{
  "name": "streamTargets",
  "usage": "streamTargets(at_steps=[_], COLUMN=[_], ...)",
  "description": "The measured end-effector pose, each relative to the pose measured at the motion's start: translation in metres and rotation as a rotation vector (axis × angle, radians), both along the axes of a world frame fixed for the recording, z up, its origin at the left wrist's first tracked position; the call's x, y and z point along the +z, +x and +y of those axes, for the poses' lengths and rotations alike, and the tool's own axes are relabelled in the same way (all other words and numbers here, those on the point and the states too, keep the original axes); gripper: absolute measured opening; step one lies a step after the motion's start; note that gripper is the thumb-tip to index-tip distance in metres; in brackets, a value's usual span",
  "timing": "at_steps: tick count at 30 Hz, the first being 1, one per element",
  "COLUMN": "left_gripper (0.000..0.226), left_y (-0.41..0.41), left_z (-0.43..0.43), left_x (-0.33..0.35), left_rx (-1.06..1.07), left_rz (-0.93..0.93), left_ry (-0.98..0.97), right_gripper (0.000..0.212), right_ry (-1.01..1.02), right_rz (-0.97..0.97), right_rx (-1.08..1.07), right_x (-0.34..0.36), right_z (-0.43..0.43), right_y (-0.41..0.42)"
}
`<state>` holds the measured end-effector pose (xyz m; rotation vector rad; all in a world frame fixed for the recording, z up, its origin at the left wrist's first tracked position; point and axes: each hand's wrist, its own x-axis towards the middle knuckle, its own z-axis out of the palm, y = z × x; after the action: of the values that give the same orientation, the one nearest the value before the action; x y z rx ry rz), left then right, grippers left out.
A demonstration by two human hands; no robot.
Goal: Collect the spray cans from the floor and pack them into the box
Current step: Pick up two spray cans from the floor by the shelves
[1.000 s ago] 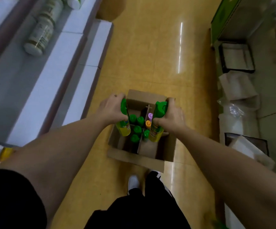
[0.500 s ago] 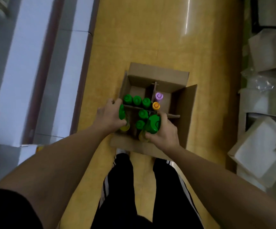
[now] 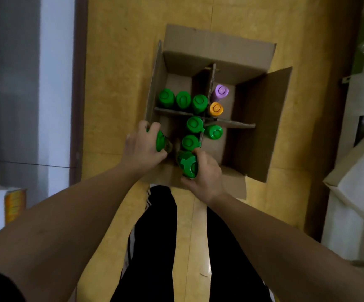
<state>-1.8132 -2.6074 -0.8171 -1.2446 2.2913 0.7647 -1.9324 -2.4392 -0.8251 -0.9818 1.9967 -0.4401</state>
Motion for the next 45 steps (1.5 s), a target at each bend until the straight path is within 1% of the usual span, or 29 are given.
streamTargets(at_steps=[7, 14, 16, 19, 23, 27, 30, 32, 35, 38, 41, 43, 45], left_gripper=[0.059, 0.061, 0.062, 0.062, 0.062, 0.061, 0.062, 0.064, 0.065, 0.067, 0.067, 0.067, 0.067], left_y=[0.001, 0.002, 0.002, 0.005, 0.014, 0.018, 0.019, 0.02, 0.019, 0.015, 0.012, 0.009, 0.006], left_z=[0.008, 0.014, 0.019, 0.027, 0.032, 0.033, 0.035, 0.036, 0.037, 0.037, 0.041, 0.044, 0.047], left_x=[-0.057, -0.102, -0.112, -0.121, -0.134, -0.141, -0.144, -0.148, -0.153, -0.156, -0.158, -0.16, -0.16], left_rx=[-0.068, -0.06, -0.039, 0.014, 0.016, 0.044, 0.034, -0.008, -0.134, -0.227, -0.307, -0.331, -0.304], left_rz=[-0.03, -0.019, -0.02, -0.032, -0.062, -0.072, -0.072, -0.07, -0.088, -0.108, -0.083, -0.058, -0.05], left_ry=[-0.006, 0.006, 0.009, 0.029, 0.044, 0.054, 0.066, 0.061, 0.068, 0.09, 0.083, 0.107, 0.149], right_gripper=[0.079, 0.085, 0.086, 0.083, 0.079, 0.071, 0.065, 0.064, 0.063, 0.065, 0.069, 0.071, 0.073], right_ry=[0.073, 0.161, 0.182, 0.187, 0.244, 0.252, 0.324, 0.352, 0.366, 0.381, 0.384, 0.383, 0.379], right_rz=[0.028, 0.035, 0.037, 0.06, 0.112, 0.21, 0.201, 0.196, 0.18, 0.152, 0.14, 0.137, 0.13], right_rx=[0.075, 0.082, 0.038, -0.052, -0.031, -0.008, -0.089, -0.124, -0.17, -0.231, -0.238, -0.233, -0.227], right_x=[-0.064, -0.11, -0.119, -0.132, -0.147, -0.154, -0.158, -0.16, -0.162, -0.163, -0.164, -0.164, -0.163], right_z=[-0.002, 0.0, -0.001, -0.001, 0.001, 0.0, 0.001, 0.001, 0.0, -0.004, -0.004, -0.002, 0.0], right_y=[0.007, 0.004, 0.008, 0.018, 0.024, 0.027, 0.027, 0.029, 0.034, 0.036, 0.034, 0.033, 0.032])
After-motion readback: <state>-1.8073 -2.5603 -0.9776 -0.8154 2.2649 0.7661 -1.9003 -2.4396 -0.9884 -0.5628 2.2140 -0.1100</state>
